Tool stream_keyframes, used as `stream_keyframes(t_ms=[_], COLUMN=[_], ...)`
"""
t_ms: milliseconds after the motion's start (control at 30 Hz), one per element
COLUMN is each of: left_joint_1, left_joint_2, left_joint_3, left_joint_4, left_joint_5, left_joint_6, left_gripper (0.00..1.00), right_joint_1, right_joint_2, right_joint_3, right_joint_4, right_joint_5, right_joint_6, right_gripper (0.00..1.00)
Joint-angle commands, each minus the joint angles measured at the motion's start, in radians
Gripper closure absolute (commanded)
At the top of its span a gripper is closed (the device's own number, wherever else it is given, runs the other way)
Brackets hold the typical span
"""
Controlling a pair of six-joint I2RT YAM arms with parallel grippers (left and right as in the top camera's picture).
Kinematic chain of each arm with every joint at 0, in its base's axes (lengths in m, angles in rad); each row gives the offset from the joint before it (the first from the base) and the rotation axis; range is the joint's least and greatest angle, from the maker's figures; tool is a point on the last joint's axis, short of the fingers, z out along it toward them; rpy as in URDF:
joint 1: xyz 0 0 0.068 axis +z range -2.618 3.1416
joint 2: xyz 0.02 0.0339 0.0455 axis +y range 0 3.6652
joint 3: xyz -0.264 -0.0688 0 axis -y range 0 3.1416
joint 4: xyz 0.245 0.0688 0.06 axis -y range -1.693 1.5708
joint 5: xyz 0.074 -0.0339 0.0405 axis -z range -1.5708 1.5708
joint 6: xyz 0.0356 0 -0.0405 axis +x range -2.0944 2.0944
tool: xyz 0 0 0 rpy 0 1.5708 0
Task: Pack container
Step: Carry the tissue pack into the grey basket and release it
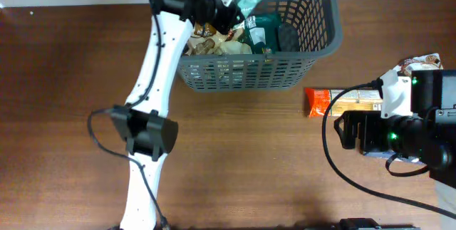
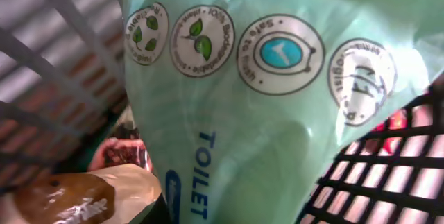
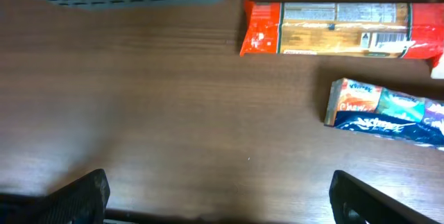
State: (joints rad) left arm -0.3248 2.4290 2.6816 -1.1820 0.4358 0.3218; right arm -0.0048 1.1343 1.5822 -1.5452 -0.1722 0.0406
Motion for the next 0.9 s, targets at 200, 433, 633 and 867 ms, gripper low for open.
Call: stream_keyframes(t_ms=[200, 433, 633, 867], left_joint_1=[0.005, 0.023, 0.057, 0.106], left_joint_2=[0.023, -0.027, -0.134, -0.309], left_joint_3=[0.003, 0.034, 0.094, 0.108], left_joint_4=[0.019, -0.069, -0.153, -0.209], left_joint_5=[0.001, 0.000, -0.067, -0.239], left_joint_6=[0.012, 0.013, 0.012, 0.012], left_gripper=[0.53, 0.01, 0.01, 0.01], right_joint_1=[0.005, 0.005, 0.005, 0.004], right_joint_2=[-0.002, -0.002, -0.002, 0.024], right_joint_3=[0.013, 0.013, 0.013, 0.013], right_joint_4=[-0.004, 0.028, 0.108, 0.174], right_joint_5=[-0.027, -0.026, -0.026, 0.011], right_joint_6=[0.002, 0.001, 0.002, 0.003], right_gripper=[0.01, 0.01, 0.01, 0.01])
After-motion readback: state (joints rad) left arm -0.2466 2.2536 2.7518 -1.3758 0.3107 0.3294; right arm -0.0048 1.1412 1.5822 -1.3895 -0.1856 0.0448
